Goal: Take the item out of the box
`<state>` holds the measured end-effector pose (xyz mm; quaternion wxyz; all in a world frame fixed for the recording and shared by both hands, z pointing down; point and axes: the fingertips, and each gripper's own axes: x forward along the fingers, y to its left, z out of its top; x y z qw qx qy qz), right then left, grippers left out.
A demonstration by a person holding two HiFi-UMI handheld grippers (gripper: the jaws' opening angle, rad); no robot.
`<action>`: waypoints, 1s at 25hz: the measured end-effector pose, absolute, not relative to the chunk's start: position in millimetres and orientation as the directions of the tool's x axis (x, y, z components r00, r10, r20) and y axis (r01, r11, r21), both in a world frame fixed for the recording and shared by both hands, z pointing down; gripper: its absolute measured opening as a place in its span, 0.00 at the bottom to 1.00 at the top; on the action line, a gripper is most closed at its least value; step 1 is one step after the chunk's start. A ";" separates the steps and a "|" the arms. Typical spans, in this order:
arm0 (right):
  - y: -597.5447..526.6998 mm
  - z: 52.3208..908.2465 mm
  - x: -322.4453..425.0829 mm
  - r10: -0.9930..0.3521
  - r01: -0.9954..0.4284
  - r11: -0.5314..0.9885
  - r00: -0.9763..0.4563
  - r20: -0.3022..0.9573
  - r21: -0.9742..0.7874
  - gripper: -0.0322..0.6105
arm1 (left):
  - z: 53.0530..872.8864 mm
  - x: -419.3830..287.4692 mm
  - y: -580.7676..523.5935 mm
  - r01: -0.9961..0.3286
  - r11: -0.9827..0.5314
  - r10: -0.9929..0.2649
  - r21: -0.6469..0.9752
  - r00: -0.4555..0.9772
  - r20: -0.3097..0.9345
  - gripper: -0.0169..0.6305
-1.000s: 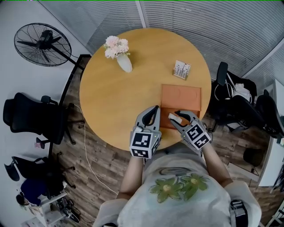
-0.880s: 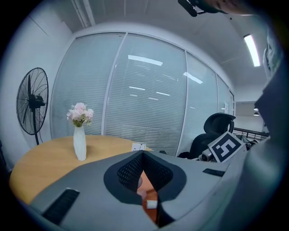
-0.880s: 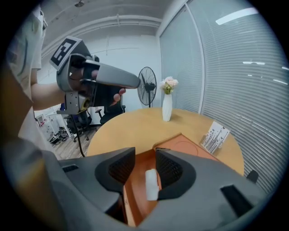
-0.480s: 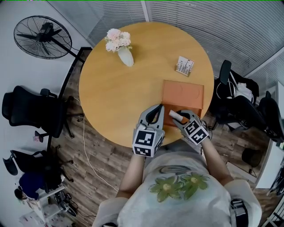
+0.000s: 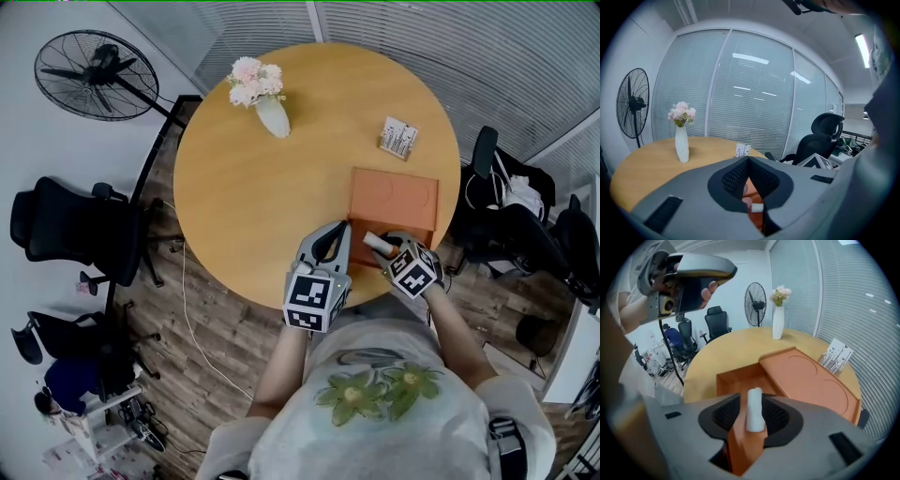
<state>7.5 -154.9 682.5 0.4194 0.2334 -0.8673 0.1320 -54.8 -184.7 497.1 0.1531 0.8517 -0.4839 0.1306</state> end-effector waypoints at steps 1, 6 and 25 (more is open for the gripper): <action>-156.0 684.9 7.7 -0.293 -0.518 0.855 -0.532 0.795 -0.031 0.28 | 497.4 -55.3 -185.2 -0.865 -0.484 -0.785 0.134 0.496 0.371 0.03; -158.7 696.9 6.0 -0.276 -0.500 0.866 -0.501 0.820 -0.014 0.28 | 500.3 -60.8 -186.9 -0.871 -0.470 -0.788 0.139 0.486 0.379 0.03; -158.8 723.8 6.4 -0.231 -0.435 0.900 -0.403 0.886 0.036 0.28 | 510.4 -68.7 -190.5 -0.877 -0.450 -0.786 0.171 0.479 0.391 0.03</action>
